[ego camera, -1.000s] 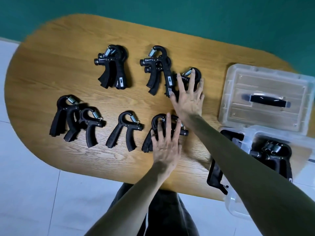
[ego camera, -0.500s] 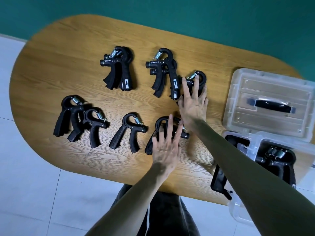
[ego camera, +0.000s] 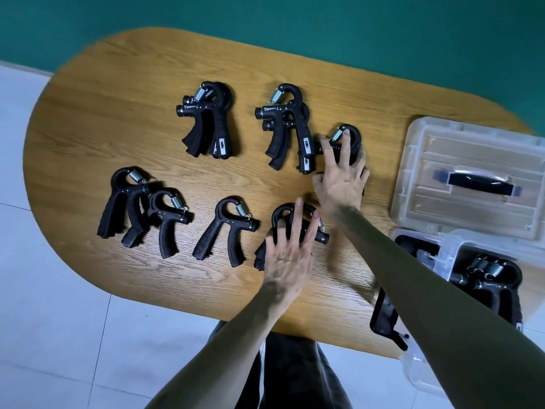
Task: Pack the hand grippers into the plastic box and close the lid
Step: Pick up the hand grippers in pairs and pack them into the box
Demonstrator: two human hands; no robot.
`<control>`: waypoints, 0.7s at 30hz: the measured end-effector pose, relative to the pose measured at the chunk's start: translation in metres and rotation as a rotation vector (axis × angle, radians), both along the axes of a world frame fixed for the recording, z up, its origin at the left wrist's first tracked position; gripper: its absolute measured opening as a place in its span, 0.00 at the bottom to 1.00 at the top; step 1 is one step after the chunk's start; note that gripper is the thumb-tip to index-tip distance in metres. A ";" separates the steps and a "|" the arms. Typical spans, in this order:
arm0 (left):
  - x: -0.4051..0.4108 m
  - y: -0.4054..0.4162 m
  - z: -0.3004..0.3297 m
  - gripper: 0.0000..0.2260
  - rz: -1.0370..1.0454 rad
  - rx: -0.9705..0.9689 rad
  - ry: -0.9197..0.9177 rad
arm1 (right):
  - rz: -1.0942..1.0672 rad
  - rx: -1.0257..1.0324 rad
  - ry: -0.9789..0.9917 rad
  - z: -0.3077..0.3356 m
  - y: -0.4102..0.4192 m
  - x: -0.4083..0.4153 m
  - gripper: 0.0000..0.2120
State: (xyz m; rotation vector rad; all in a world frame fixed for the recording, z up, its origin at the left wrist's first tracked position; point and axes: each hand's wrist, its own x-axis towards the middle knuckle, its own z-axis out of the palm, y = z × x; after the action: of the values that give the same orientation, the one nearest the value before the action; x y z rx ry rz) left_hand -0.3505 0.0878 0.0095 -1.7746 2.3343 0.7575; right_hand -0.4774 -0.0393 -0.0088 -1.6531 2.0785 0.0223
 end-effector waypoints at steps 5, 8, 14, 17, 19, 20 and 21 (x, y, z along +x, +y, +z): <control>-0.001 -0.002 0.001 0.50 0.014 0.001 0.015 | 0.023 0.017 -0.022 -0.002 0.009 -0.013 0.32; 0.000 -0.003 0.005 0.49 0.005 0.017 0.012 | 0.008 0.015 0.001 0.001 0.009 -0.019 0.33; 0.003 -0.008 0.031 0.49 0.016 0.031 -0.047 | 0.011 -0.006 0.002 0.046 0.021 -0.016 0.36; 0.006 -0.014 0.054 0.44 0.023 0.051 -0.069 | 0.032 -0.024 -0.064 0.077 0.034 -0.015 0.35; 0.006 -0.019 0.073 0.41 0.046 0.067 -0.070 | 0.080 -0.061 -0.024 0.099 0.043 -0.014 0.34; 0.006 -0.020 0.081 0.40 0.063 0.076 -0.063 | 0.090 -0.065 -0.002 0.107 0.048 -0.012 0.34; 0.006 -0.021 0.089 0.39 0.079 0.059 -0.051 | 0.096 -0.078 0.023 0.117 0.052 -0.011 0.34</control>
State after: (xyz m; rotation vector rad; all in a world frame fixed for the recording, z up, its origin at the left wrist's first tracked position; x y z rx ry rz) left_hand -0.3446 0.0672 0.0988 -1.8482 2.1977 0.7743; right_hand -0.4884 0.0125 0.1082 -1.8057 2.0392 -0.0085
